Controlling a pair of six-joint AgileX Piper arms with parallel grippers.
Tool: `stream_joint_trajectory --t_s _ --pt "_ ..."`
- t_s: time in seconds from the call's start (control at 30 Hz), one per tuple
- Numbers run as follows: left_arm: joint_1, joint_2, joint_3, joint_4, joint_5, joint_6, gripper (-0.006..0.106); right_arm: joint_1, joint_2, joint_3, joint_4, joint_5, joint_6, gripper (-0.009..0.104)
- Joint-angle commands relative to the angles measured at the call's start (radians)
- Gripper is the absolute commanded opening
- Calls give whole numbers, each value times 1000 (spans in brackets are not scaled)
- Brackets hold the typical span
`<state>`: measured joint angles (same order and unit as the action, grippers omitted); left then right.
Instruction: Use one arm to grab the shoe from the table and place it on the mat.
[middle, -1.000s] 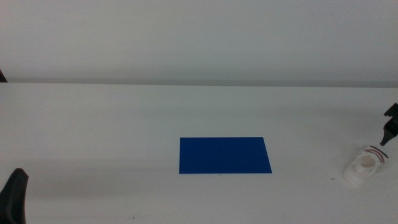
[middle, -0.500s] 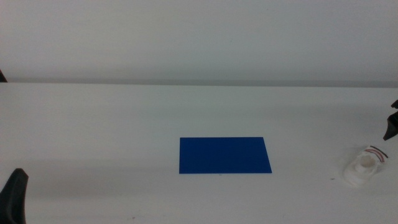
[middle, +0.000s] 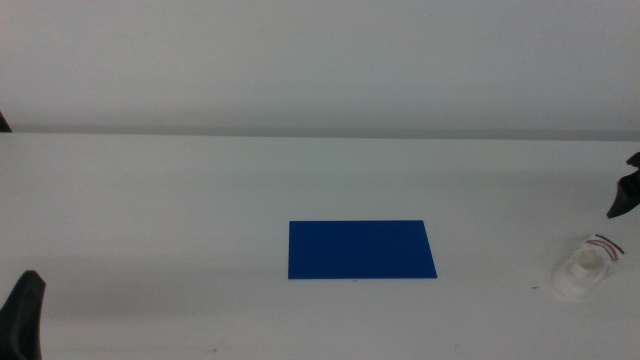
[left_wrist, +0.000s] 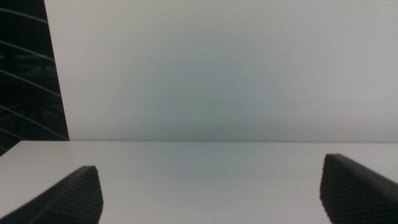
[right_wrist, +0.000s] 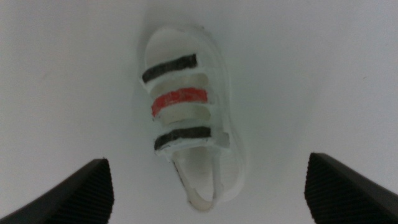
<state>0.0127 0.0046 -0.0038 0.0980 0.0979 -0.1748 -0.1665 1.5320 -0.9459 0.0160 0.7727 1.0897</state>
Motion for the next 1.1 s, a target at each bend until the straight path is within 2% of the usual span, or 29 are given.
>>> stream_joint_trajectory --t_s 0.0,0.13,0.27,0.57,0.93,1.07 --pt "-4 -41 43 0 -18 -6 94 -4 38 -30 20 18 -39 81" --pt "-4 -41 43 0 -18 -6 94 -4 115 -106 14 94 -46 81" --pt "-4 -41 43 0 -18 -6 94 -4 176 -159 20 105 -51 81" --pt "-4 -41 43 0 -18 -6 94 -4 279 -177 88 101 -123 81" --pt "-4 -41 43 0 -18 -6 94 -4 352 -177 97 43 -148 81" --pt "-4 -41 43 0 -18 -6 94 -4 352 -177 84 33 -150 72"
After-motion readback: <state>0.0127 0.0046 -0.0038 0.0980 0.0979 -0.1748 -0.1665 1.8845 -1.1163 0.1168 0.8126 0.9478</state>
